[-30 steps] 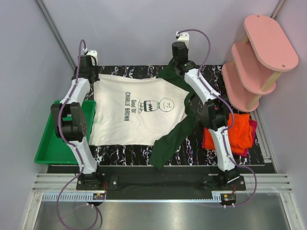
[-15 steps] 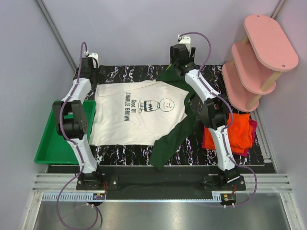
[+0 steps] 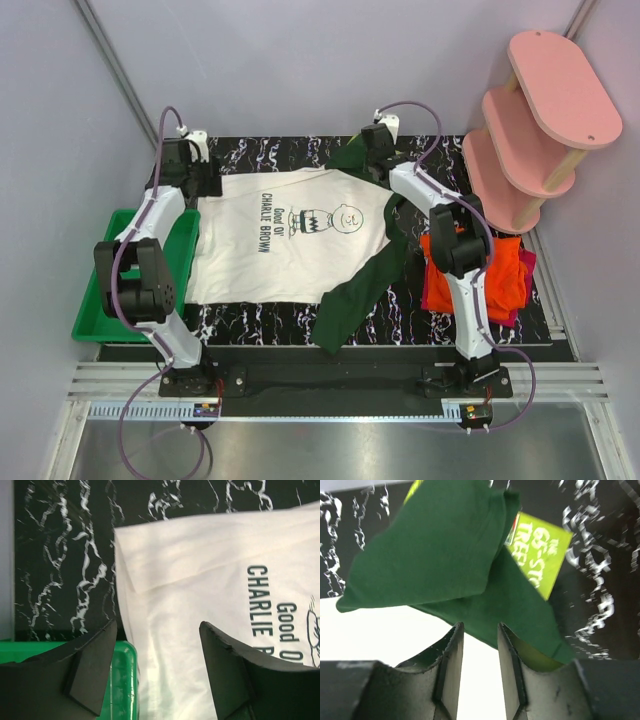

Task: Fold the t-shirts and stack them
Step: Flatten the tshirt out, then fold the tshirt

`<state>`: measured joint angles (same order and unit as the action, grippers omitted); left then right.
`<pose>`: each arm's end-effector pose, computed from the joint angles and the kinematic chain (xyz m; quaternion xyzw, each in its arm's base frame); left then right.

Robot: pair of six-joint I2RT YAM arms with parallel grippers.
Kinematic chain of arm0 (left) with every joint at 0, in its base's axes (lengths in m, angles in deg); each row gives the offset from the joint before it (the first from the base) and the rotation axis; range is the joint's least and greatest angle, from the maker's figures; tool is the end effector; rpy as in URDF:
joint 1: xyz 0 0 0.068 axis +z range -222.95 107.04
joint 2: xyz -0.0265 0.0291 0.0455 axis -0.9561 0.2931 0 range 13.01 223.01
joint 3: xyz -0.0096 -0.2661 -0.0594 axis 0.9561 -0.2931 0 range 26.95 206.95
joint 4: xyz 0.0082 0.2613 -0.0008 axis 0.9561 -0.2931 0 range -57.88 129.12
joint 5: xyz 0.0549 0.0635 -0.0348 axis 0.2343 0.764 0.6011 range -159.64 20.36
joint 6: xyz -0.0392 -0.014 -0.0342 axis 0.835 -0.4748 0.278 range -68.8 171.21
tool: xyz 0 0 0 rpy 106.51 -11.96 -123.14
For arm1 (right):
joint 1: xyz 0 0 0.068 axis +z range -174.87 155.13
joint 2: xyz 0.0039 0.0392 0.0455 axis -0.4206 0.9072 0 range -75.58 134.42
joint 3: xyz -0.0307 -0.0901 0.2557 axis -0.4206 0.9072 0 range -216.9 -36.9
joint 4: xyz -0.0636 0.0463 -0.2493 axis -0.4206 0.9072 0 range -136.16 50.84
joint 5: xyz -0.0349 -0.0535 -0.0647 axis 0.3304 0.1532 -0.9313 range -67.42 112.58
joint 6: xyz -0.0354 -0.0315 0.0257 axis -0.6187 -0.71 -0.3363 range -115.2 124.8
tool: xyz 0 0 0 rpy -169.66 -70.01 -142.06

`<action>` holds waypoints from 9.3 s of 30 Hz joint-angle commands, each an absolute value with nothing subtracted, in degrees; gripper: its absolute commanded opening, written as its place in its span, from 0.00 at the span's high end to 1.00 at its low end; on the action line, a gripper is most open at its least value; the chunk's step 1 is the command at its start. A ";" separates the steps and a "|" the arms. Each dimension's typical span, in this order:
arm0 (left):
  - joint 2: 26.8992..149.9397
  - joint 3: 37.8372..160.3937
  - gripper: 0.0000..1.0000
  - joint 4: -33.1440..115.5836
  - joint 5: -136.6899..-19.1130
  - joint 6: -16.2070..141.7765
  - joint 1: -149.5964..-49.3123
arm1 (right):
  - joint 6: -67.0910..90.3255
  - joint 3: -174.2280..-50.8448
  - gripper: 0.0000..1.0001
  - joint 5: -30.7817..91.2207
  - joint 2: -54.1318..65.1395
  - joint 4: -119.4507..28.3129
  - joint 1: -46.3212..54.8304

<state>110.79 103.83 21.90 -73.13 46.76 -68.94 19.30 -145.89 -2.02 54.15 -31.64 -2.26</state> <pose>0.3915 0.0252 0.2761 0.0167 0.8987 0.0049 0.4381 0.4913 0.1886 0.2245 0.0363 0.8724 -0.0363 0.4860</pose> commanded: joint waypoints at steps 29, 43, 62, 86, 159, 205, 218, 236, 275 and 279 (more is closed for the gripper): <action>113.21 99.19 0.33 21.01 -77.02 46.55 -71.55 | 24.14 -161.44 0.36 -1.95 66.71 -30.78 -3.60; 112.59 96.82 0.34 21.01 -76.85 45.49 -71.99 | 24.40 -178.84 0.94 2.27 76.12 -25.25 -4.39; 113.38 96.03 0.36 21.71 -78.25 45.93 -71.99 | 26.42 -190.10 1.00 28.81 81.48 -35.17 -3.51; 111.80 95.85 0.34 22.42 -79.13 47.78 -72.69 | 24.14 -157.35 0.22 13.01 56.88 -41.59 -4.57; 111.80 95.32 0.34 21.71 -73.95 48.56 -72.60 | 34.07 -189.13 1.00 11.06 82.89 -24.19 -11.25; 139.57 127.40 0.55 10.03 -71.22 56.04 -66.36 | 29.59 -178.06 1.00 12.21 74.19 -27.01 -10.90; 139.84 129.16 0.62 10.29 -69.82 56.21 -66.28 | 29.32 -177.44 1.00 12.21 74.28 -27.44 -10.90; 139.32 129.51 1.00 10.38 -70.16 55.60 -66.28 | 29.50 -176.91 1.00 11.86 73.31 -27.53 -10.90; 116.38 119.76 1.00 6.68 -73.51 54.46 -63.29 | 26.42 -135.44 1.00 6.50 24.01 -30.96 -8.35; 114.18 116.25 1.00 6.69 -73.86 53.84 -63.29 | 26.77 -130.95 1.00 5.71 18.57 -30.52 -6.86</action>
